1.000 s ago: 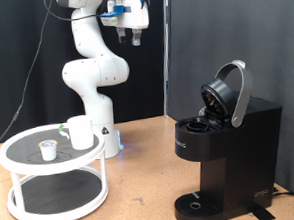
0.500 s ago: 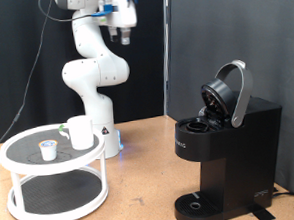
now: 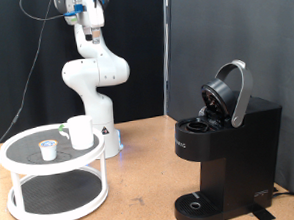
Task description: Make a cup of coffee with the keurig machine
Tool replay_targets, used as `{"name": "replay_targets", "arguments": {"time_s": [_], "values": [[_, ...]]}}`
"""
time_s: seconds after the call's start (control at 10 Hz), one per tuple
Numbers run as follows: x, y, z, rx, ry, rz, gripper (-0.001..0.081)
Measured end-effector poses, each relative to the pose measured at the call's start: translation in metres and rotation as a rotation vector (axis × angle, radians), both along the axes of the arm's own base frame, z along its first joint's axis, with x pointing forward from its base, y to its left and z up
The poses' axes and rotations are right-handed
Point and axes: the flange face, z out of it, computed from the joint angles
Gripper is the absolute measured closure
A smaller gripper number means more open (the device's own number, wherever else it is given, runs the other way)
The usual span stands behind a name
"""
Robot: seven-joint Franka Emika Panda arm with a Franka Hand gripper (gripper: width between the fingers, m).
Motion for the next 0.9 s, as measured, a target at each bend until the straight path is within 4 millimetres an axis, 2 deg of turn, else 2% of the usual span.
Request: {"name": "replay_targets", "arguments": {"time_s": [0.2,0.3,0.7,0.9], "values": [[-0.001,-0.006,-0.001,0.01,-0.003,0.01,0.0072],[-0.004,-0.017,-0.001,0.011,-0.011,0.013,0.0072],[-0.022,-0.08,-0.016,0.015,0.011,-0.017,0.0072],[-0.028,-0.105,-0.024,0.017,0.018,-0.033,0.0072]]}}
